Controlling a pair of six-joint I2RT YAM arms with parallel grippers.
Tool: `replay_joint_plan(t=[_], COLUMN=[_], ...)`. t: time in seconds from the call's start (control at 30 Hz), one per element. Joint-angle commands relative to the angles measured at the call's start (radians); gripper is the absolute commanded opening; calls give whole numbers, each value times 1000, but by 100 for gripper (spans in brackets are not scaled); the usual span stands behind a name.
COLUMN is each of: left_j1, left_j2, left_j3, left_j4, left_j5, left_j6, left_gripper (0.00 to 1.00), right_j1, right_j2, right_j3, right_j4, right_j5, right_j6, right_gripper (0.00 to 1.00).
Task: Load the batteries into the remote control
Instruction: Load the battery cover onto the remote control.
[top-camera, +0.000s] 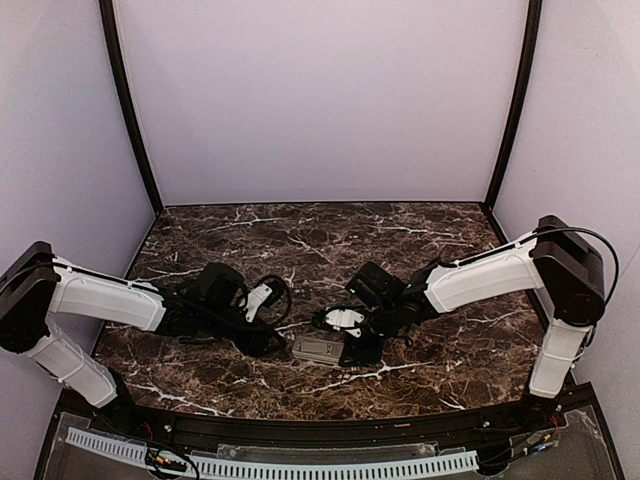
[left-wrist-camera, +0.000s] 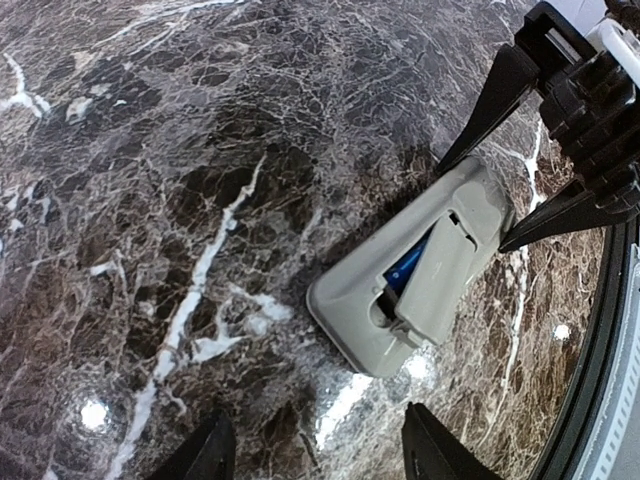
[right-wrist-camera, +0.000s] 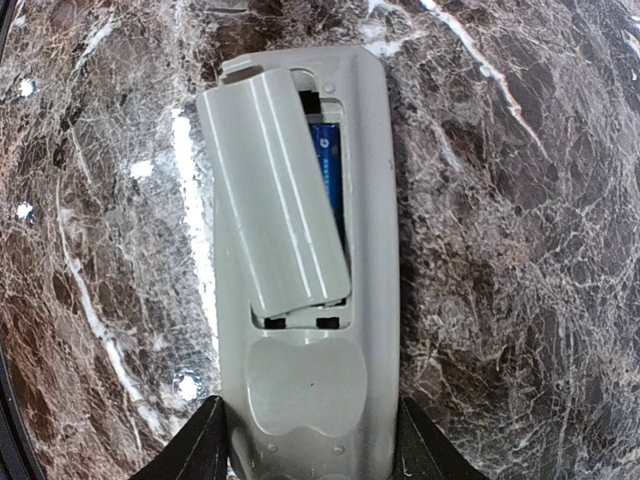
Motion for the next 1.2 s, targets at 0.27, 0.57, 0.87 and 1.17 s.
replay_joint_plan(t=[0.27,0.57,0.87,1.17], left_j1=[-53,-53,-52,-51], left_j2=[113,148,121,24], left_j3=[61,82,69,66], left_j4=[111,111,124,86], left_j5=[1,-3,-9,-29], left_j6=[-53,-52,-59,-63], left_gripper=[58,58,58,60], right_j1=[-8,-7,-8,-7], right_j2=[15,16,17,22], right_j3=[-7,-14,-16,-12], right_j4=[13,16,17,17], right_j5=[-5,-6,-12,-11], right_j6=[-14,-15,-11,-10], right_gripper=[47,46,46,45])
